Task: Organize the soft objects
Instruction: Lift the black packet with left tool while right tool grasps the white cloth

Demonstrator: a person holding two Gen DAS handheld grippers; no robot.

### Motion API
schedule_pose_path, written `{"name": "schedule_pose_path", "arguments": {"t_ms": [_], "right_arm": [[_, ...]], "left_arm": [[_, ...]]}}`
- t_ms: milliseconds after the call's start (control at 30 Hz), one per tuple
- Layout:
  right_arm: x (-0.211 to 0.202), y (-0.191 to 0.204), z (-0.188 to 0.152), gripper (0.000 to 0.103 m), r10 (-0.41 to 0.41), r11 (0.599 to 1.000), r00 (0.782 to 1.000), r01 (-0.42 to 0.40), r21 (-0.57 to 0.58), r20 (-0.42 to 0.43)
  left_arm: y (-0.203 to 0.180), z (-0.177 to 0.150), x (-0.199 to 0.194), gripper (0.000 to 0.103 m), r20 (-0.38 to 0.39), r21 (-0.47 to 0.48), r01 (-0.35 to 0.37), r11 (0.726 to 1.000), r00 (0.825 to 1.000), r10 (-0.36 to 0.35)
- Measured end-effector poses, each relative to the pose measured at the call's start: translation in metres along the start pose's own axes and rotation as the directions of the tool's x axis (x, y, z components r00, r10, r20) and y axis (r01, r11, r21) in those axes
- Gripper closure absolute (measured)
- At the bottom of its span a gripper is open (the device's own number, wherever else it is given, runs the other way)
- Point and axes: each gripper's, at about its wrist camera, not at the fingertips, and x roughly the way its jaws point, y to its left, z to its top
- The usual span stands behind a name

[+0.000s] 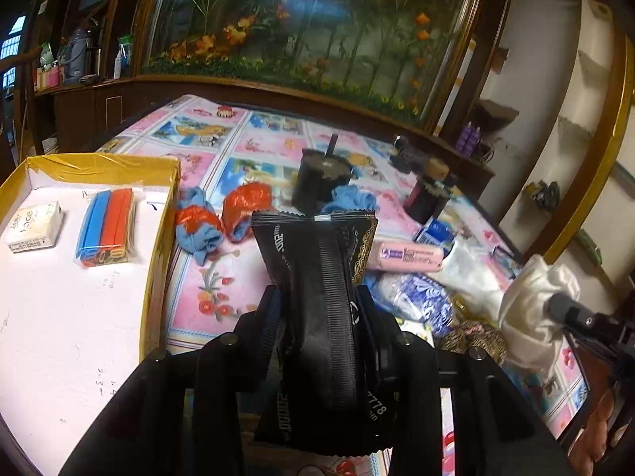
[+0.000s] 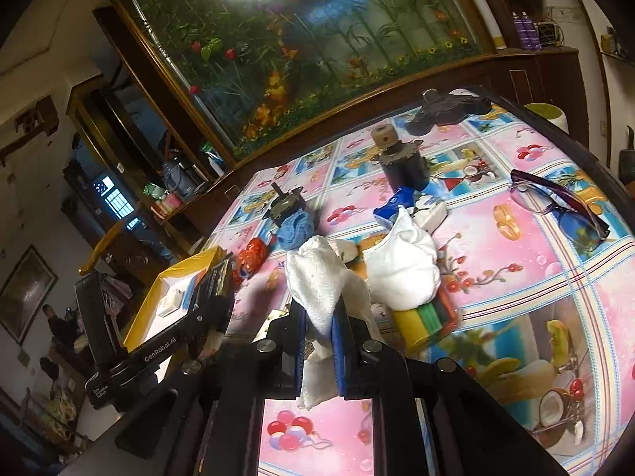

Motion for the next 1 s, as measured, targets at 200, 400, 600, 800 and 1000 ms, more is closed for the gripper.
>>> {"name": "schedule_pose_path", "arguments": {"t_ms": [200,400,600,800,1000], "right_arm": [[0.005,0.013,-0.002,0.091,0.024,0.999,1.000,-0.024,-0.021,-0.020],[0.007,0.034,-0.004,0.090,0.028,0.996,0.999,-0.030,-0.085,-0.025],[0.017,0.047,-0.008,0.090,0.037,0.993,0.998,-0.043,-0.113,-0.052],[0.022,0.056,-0.008,0.090,0.034,0.991,0.997,-0.042,-0.127,-0.063],[0.020,0.053,-0.008,0.090,-0.007,0.992,0.999,0.003,-0.129,-0.034]], "left_arm": [[-0.002,0.001,-0.010,0.066,0.049,0.010,0.029,1.000,0.998,-0.029],[-0.008,0.000,-0.019,0.066,0.085,0.045,0.030,0.999,0.996,-0.034],[-0.010,-0.001,-0.026,0.066,0.082,0.069,0.020,0.997,0.996,-0.025],[-0.004,-0.002,-0.026,0.066,0.033,0.047,0.003,0.999,0.999,-0.005],[0.006,0.002,-0.011,0.042,-0.093,-0.007,0.033,0.999,0.995,-0.033]]}}
